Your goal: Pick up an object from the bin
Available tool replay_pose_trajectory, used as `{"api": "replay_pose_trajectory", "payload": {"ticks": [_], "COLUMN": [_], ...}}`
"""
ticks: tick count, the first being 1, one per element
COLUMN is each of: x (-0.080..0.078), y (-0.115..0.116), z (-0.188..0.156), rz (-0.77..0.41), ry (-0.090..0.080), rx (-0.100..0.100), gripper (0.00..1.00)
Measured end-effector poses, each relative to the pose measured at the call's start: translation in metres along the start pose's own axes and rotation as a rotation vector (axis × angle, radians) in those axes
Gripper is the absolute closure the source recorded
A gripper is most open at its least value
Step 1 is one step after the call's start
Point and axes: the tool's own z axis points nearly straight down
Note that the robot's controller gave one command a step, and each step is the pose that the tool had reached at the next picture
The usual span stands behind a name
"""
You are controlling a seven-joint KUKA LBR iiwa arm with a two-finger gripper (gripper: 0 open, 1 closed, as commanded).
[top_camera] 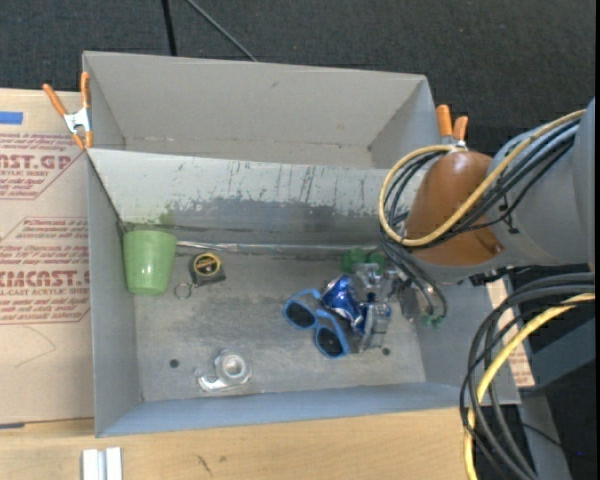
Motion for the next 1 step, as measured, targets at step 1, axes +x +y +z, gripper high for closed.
{"api": "replay_pose_trajectory", "payload": {"ticks": [1], "x": [0.0286], "y": [-0.0184], "z": [-0.1539], "rz": [-0.043], "ry": [0.005], "rx": [-0.002], "gripper": [1.0]}}
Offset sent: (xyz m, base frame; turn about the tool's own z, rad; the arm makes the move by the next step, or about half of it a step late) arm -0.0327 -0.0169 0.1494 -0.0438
